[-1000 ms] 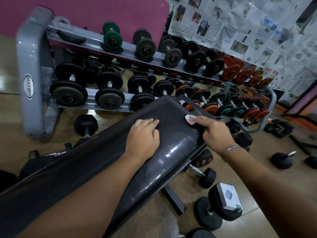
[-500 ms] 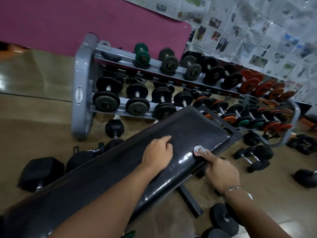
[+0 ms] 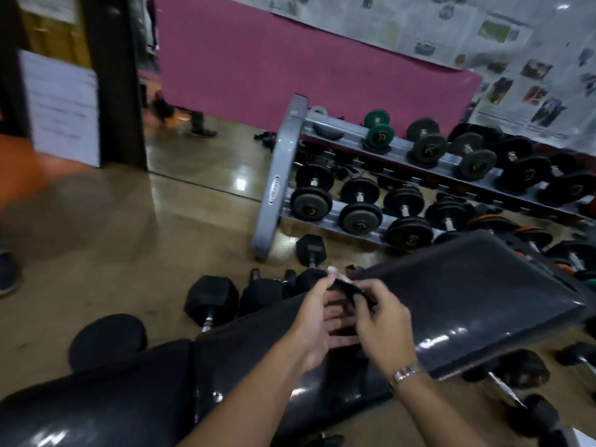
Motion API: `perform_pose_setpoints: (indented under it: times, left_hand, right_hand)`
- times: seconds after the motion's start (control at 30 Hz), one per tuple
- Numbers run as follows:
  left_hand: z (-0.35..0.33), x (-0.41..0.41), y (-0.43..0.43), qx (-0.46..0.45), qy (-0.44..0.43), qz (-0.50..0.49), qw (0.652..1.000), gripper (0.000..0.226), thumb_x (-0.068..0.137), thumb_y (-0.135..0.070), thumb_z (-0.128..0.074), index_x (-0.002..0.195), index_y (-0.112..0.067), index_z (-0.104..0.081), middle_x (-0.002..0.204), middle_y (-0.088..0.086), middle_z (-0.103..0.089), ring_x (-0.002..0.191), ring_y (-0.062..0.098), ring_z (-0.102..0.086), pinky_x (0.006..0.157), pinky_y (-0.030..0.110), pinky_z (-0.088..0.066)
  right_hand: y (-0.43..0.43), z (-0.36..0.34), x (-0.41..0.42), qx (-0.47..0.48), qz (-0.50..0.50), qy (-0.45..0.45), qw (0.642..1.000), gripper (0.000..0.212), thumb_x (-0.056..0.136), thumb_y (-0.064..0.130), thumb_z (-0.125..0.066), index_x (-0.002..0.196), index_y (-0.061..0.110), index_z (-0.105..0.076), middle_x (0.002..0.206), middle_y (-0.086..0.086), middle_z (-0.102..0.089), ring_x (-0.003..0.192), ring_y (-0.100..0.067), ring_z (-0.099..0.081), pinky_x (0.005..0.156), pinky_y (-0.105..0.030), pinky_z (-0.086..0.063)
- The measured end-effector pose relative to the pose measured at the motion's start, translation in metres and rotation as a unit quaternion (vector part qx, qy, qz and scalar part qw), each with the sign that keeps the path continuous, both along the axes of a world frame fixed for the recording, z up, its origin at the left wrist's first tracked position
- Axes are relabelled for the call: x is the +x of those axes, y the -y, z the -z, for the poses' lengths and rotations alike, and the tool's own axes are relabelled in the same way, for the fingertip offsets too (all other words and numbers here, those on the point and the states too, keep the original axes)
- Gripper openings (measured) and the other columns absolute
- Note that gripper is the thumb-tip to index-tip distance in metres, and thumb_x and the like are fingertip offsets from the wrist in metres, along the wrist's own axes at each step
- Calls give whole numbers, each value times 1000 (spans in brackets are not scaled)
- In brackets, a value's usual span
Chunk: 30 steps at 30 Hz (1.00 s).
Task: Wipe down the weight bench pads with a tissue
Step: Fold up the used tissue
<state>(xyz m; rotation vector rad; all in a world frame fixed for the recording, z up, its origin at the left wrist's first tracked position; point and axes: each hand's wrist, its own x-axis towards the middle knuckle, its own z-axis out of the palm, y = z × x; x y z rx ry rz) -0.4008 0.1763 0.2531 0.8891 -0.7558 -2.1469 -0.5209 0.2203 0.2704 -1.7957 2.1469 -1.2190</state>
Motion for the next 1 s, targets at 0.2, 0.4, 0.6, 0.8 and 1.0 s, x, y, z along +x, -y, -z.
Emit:
perform_pose_setpoints:
  times: [0.2,0.4,0.6,0.8,1.0]
  left_hand:
    - [26,87,44,-5,22,-27,999,34,90,-52,-61,92,-21,-77,100,5,-75,93,22,-71,89,42,-54]
    - [84,144,99,-1,79,-87,993,31,96,-21,-50,120,-28,-68,116,9,-74,103,29,-68,86,41,-54]
    - [134,202,147,4,148,-127,981,46,95,-14,-39,132,-31,-60,107,5,-76,86,21,-70,77,35,-56]
    - [171,277,175,12,274,-138,952,13,89,-9,-45,93,-18,-54,82,3,-68,68,16,-65,64,27,-53]
    - [220,365,193,40,398,-193,896,10,75,-8,-58,71,-17,-54,80,15,-63,75,27,-63,67,38,-47]
  right_hand:
    - [41,34,84,34,-107,108,988,20,87,20,-68,95,37,-71,97,13,-65,90,-3,-63,84,-24,-52]
    - [130,78,113,198,-101,327,919,51,82,37,-74,128,23,-58,121,1,-65,105,-12,-64,88,-27,-52]
    - [187,113,157,419,-214,508,722,33,84,22,-68,112,4,-70,113,-15,-69,99,-28,-66,101,-46,-49]
    - [229,153,223,497,-205,525,660,33,83,7,-63,116,-1,-65,106,-16,-72,93,-29,-69,95,-46,-52]
    - [257,215,290,475,-186,483,712,34,80,-9,-59,112,-1,-67,111,-22,-70,93,-31,-71,79,-45,-60]
